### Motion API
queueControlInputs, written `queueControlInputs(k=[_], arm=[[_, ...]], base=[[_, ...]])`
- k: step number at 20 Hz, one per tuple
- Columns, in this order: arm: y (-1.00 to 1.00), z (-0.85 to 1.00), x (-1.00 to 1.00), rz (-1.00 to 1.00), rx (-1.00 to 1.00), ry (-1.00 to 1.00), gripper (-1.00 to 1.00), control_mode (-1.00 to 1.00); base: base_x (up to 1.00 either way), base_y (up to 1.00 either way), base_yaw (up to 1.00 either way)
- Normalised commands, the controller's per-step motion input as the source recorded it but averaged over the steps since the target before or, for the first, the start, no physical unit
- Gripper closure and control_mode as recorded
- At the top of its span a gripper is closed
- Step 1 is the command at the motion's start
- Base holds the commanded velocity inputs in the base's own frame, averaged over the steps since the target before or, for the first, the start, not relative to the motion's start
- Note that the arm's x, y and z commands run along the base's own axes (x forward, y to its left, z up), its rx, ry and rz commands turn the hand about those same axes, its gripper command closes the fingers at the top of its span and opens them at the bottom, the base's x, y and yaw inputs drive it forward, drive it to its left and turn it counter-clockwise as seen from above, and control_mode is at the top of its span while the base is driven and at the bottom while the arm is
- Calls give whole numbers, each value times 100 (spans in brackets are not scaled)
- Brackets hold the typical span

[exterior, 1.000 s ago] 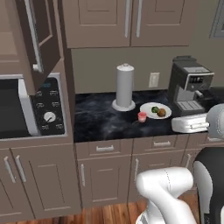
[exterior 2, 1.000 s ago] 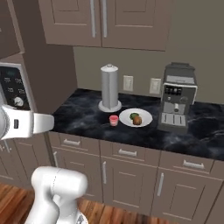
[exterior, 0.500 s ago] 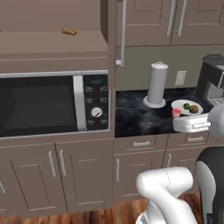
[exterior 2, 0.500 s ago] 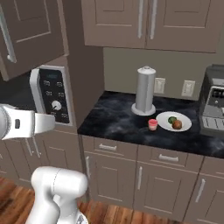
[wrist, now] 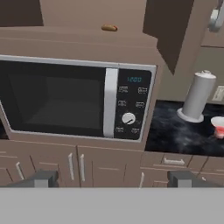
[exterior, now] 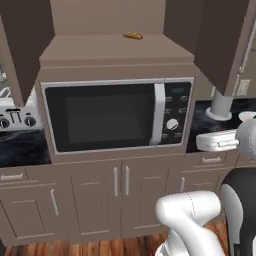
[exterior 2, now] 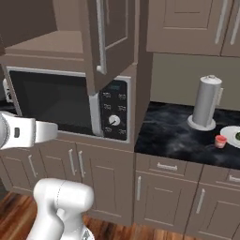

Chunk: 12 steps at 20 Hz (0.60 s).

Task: Pick the avocado and bread from the counter and place them on the plate. Then pick the jam from the cabinet and place it next to the plate. Lastly close the cabinet door.

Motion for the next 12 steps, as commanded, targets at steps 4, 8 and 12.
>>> queueControlInputs(k=[4,8,12], arm=[[0,0,0,0,0,0,-100,100],[0,0,0,0,0,0,-100,100],[0,0,0,0,0,0,-100,100]], base=[[0,62,0],[19,24,-1],[53,0,0]])
